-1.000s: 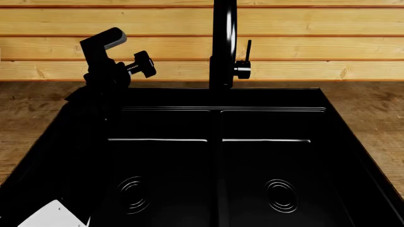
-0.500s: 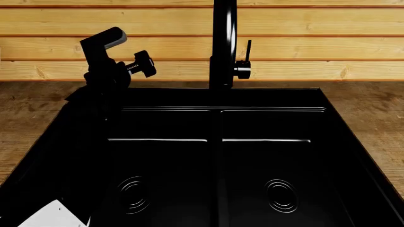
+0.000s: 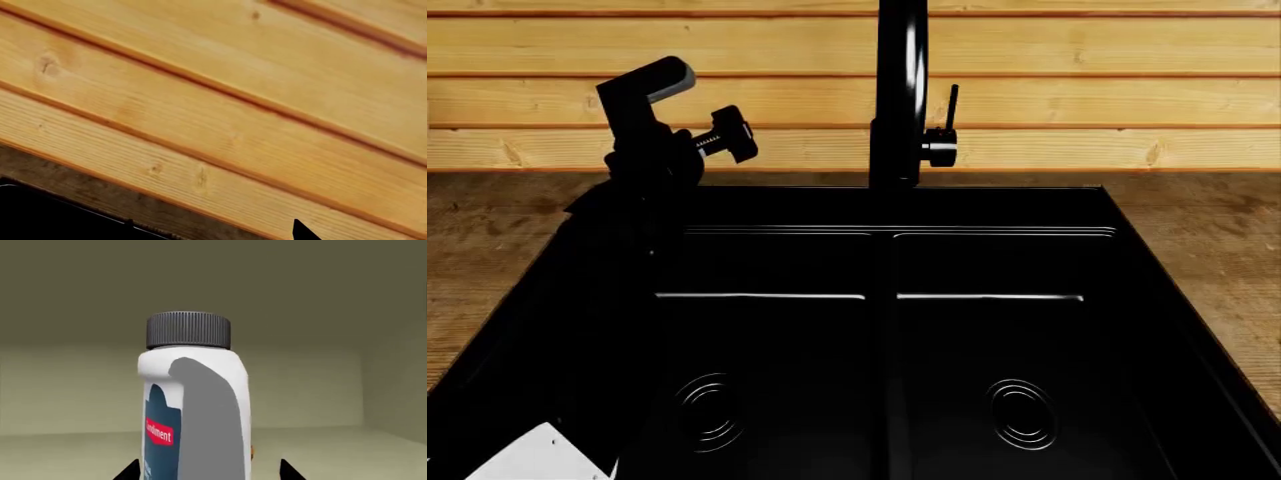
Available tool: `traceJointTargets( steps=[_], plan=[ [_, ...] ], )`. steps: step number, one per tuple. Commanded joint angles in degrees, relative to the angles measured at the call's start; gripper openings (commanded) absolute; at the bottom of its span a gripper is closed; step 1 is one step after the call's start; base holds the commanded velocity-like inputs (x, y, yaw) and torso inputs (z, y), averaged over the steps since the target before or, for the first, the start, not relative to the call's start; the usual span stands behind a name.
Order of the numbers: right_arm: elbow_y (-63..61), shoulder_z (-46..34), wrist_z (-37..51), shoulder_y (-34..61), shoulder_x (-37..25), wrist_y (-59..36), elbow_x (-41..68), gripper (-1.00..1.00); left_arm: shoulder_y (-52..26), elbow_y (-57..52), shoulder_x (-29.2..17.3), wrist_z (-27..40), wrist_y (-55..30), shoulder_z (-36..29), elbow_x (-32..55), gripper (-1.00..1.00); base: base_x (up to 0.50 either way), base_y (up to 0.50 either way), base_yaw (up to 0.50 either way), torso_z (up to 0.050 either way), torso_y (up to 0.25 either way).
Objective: Pick the salami from the plate and place it on the cutting board. Then pick the condiment bottle from the cabinet and place it next to the cutting board.
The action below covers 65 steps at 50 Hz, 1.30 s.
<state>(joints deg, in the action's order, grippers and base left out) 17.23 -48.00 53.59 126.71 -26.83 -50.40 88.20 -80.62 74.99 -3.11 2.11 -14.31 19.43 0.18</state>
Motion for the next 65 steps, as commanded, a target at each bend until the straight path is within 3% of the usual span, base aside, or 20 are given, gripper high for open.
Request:
traceJointTargets(
  steps=[1,8,9,27,56,65],
  plan=[
    [1.9,-0.7,-1.4,-5.3,0.3,0.6,1.2,1.00,0.0,0.0,0.0,-0.3,0.0,0.1,0.0,1.00,0.00,0.00,0.00,0.000,0.000],
    [3.2,-1.1,-2.0,-7.1,0.1,0.3,1.4,1.00,-0.1,0.0,0.0,-0.4,0.0,0.0,-0.1,1.00,0.00,0.00,0.00,0.000,0.000],
    [3.5,-1.2,-1.9,-7.4,0.1,0.2,1.5,-1.00,-0.1,0.0,0.0,-0.4,0.0,0.0,-0.1,1.00,0.00,0.00,0.00,0.000,0.000],
    [1.8,-0.6,-2.6,-7.6,0.4,0.8,1.6,-1.00,0.0,0.0,0.0,-0.3,0.2,-0.2,-0.1,1.00,0.00,0.00,0.00,0.000,0.000],
    [-9.3,5.1,2.0,5.0,-0.7,3.4,-2.4,-1.00,0.1,0.0,0.0,-0.5,0.4,-0.3,-0.1,1.00,0.00,0.00,0.00,0.000,0.000],
    [-10.9,7.2,4.0,5.9,-0.3,1.4,0.7,-1.00,0.2,0.0,0.0,-0.6,0.4,-0.3,0.0,1.00,0.00,0.00,0.00,0.000,0.000]
  ],
)
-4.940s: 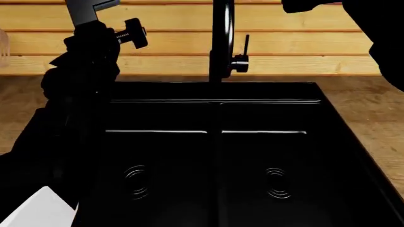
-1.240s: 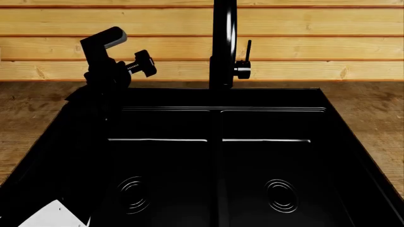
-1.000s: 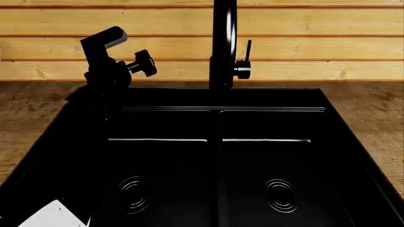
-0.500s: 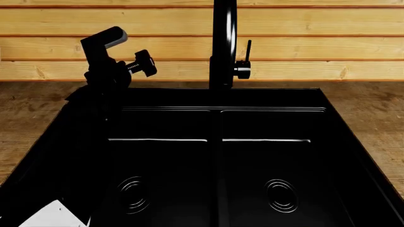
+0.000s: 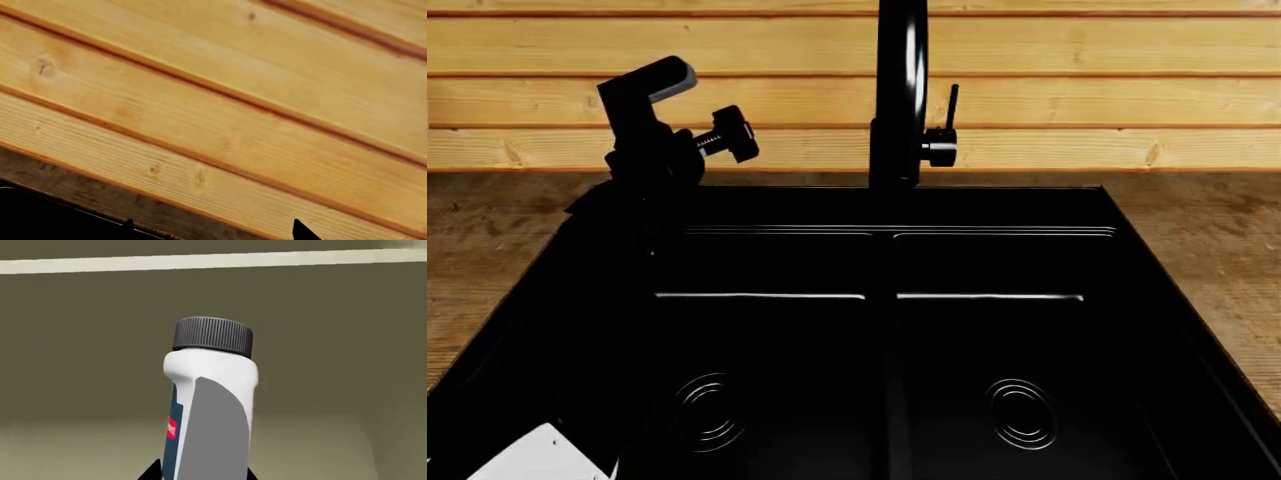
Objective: Pick the salami from the plate and place it on the cutting board. Then pick the condiment bottle from the cabinet and place it next to the cutting board.
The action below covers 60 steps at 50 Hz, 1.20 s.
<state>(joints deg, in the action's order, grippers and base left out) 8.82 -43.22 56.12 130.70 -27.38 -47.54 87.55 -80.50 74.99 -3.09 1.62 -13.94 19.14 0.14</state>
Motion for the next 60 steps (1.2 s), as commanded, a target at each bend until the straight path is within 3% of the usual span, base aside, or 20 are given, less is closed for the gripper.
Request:
traceJointTargets(
  steps=[1,33,60],
  plan=[
    [-2.7,2.7,1.9,1.8,0.2,-1.9,2.1,-1.00,0.0,0.0,0.0,-0.1,0.0,0.0,0.1,1.00,0.00,0.00,0.00,0.000,0.000],
    [-11.6,9.1,15.5,1.7,1.4,-7.6,25.9,-1.00,0.0,0.0,-0.1,-0.5,0.3,0.6,0.1,1.00,0.00,0.00,0.00,0.000,0.000],
    [-21.7,12.9,23.6,-2.6,1.5,-2.6,40.3,-1.00,0.0,0.0,0.0,-1.0,0.4,0.4,0.0,1.00,0.00,0.00,0.00,0.000,0.000]
  ],
)
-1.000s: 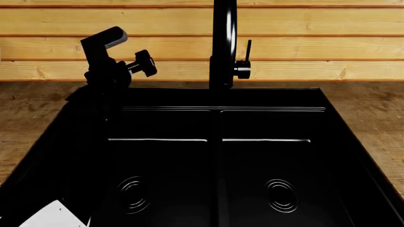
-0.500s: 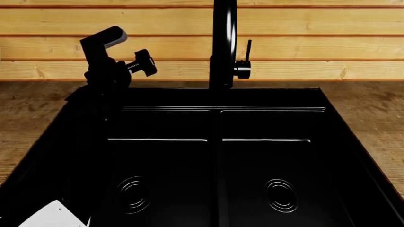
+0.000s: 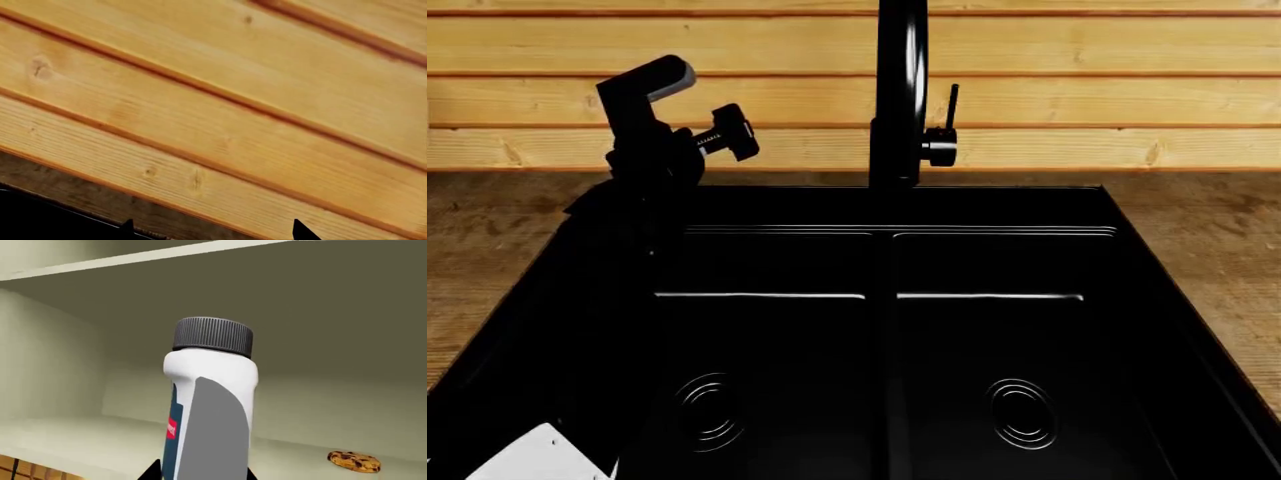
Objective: Pick the salami from the plate and place it on the cutting board. Then pick the condiment bottle from the cabinet and place it next to the cutting board.
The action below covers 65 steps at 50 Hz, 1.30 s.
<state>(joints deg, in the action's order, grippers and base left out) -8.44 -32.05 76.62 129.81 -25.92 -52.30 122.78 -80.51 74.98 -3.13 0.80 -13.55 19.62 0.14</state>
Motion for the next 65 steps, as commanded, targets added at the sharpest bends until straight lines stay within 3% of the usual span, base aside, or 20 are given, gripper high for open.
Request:
traceJointTargets(
  steps=[1,49,65],
  plan=[
    [-4.8,1.8,3.3,-1.9,0.1,2.5,5.5,-1.00,0.1,0.0,0.0,-0.2,0.1,-0.1,0.0,1.00,0.00,0.00,0.00,0.000,0.000],
    [-27.3,-1.2,10.8,-12.0,-2.1,14.9,15.1,-1.00,0.1,0.0,-0.1,-0.8,0.4,0.3,0.1,1.00,0.00,0.00,0.00,0.000,0.000],
    [-35.8,-2.6,11.9,-13.1,-5.4,20.9,17.2,-1.00,-4.5,0.0,-1.4,-2.7,-1.4,2.2,0.8,1.00,0.00,0.00,0.00,0.000,0.000]
  ],
)
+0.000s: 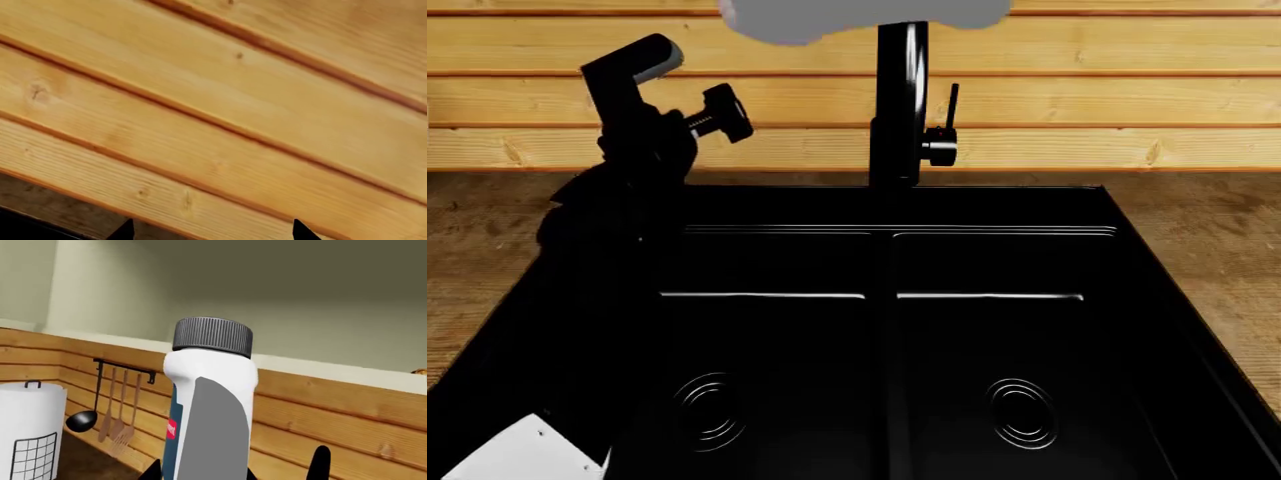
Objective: Pick the salami from the plate and place it on the cutting board. Then pick the condiment bottle from the cabinet and place it next to the cutting board.
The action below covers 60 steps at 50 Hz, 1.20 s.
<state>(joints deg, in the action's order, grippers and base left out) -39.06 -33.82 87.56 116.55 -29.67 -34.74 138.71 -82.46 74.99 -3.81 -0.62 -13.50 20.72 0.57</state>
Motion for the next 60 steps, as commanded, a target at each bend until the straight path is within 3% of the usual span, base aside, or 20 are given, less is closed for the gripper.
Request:
traceJointTargets(
  steps=[1,21,31,36,40,60],
  plan=[
    [-5.6,-1.0,1.1,0.7,-1.8,3.7,1.5,-1.00,-2.7,0.0,-0.7,-1.4,-1.7,1.2,0.3,1.00,0.00,0.00,0.00,0.000,0.000],
    [-8.3,-4.0,-0.8,2.7,-7.4,6.0,2.5,-1.00,-3.6,0.0,-0.5,-2.5,-3.1,0.8,-0.4,1.00,-0.42,-0.04,0.00,0.000,0.001],
    [-10.6,-3.0,-3.8,-3.5,-15.2,4.0,0.5,-1.00,-5.3,-0.4,0.3,-4.6,-4.2,-0.8,-1.0,1.00,-0.50,-0.08,0.00,0.002,0.000],
    [-11.5,-2.2,-4.5,-5.3,-18.0,3.9,0.1,-1.00,1.9,-23.8,3.6,-4.7,-17.2,-2.9,-0.5,1.00,-0.50,-0.08,0.00,0.000,0.000],
    [-12.7,-1.5,-5.3,-7.6,-19.9,4.3,-0.9,-1.00,5.2,-33.8,3.5,-2.6,-22.4,-7.6,3.6,1.00,-0.50,-0.08,0.00,0.000,0.000],
    [-15.8,1.6,-10.7,-18.6,-29.3,2.6,-9.4,-1.00,10.3,-47.4,2.5,1.5,-26.9,-15.3,8.9,1.00,-0.50,-0.08,0.00,0.000,0.000]
  ],
)
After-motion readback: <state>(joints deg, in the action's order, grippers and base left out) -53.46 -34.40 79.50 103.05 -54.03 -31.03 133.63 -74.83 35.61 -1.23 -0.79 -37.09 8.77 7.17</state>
